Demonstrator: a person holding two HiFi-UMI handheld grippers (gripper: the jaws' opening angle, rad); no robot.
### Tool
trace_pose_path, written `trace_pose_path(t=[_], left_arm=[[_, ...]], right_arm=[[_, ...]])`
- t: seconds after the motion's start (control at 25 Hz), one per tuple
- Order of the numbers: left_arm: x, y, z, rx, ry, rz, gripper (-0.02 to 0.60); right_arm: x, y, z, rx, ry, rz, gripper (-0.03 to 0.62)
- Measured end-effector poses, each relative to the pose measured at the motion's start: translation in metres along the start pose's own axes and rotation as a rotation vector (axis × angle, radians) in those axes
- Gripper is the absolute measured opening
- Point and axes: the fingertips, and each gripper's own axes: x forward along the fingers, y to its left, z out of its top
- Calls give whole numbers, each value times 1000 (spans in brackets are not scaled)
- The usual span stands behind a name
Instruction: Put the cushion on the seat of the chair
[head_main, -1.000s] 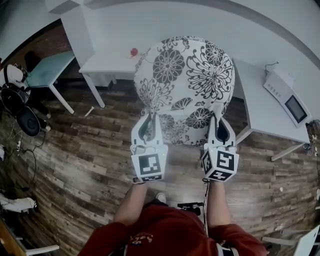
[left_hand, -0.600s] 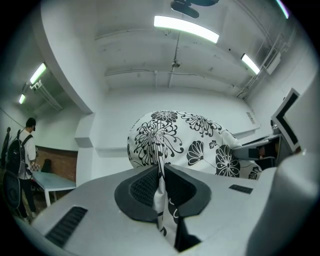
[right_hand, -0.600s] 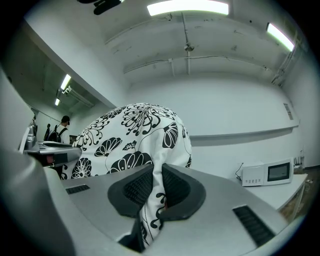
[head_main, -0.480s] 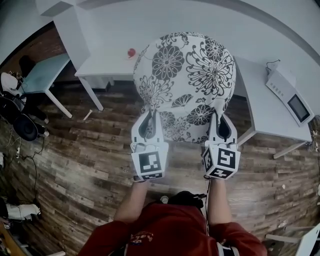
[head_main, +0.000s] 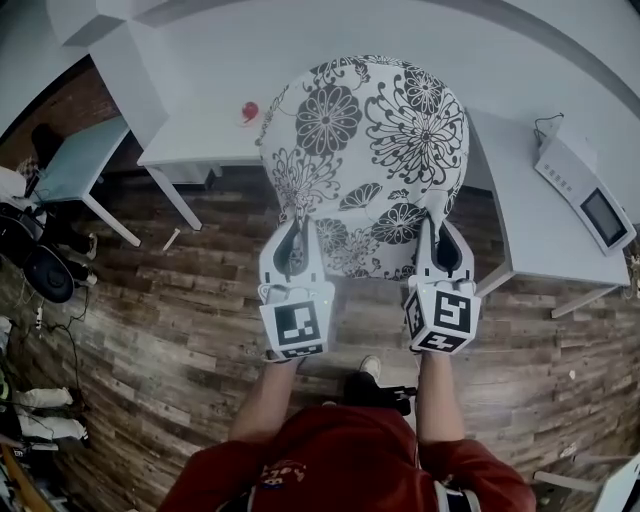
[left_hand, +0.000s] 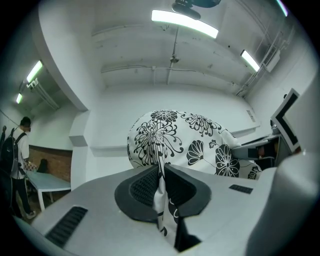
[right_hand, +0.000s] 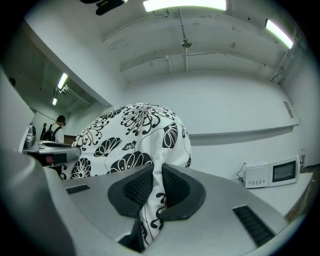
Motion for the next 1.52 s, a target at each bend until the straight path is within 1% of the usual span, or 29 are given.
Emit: trace_pose_path(t=[0.08,0.4,0.48,0.8,0.96,1.08,1.16,1.28,1.44,1.52], left_arm=[[2,0,0,-17,-2,-5,43],[1,0,0,-21,-16,2,43],[1,0,-1,-11,-15,4,43],[0,-3,0,-32,-37,38,43],[-1,-5,-2,-32,-23,39,43],[0,-5,0,-49,-24,40,43],[0,-4,0,-45,-27,33,43],[2,-1,2,-63,-41,16,43],[2,0,-3,-38,-44,-14,43],[2,0,-2,-47,-57,-9,43]], right_arm=[[-1,0,1,-7,2,-7,49],[-1,0,2,-23,-6,-2,49],[0,0,2,-24,-12,3,49],[3,-2,0,-28,-20,30,49],[3,-4,2,-35,-11,33,49],[2,-4,2,-39,-5,29,49],[1,-3,3,-38,-8,24,49],[0,-1,5,-50,-9,4,49],[0,0,3,-56,-12,-19,49],[-1,0,3,-59,-20,-19,49]])
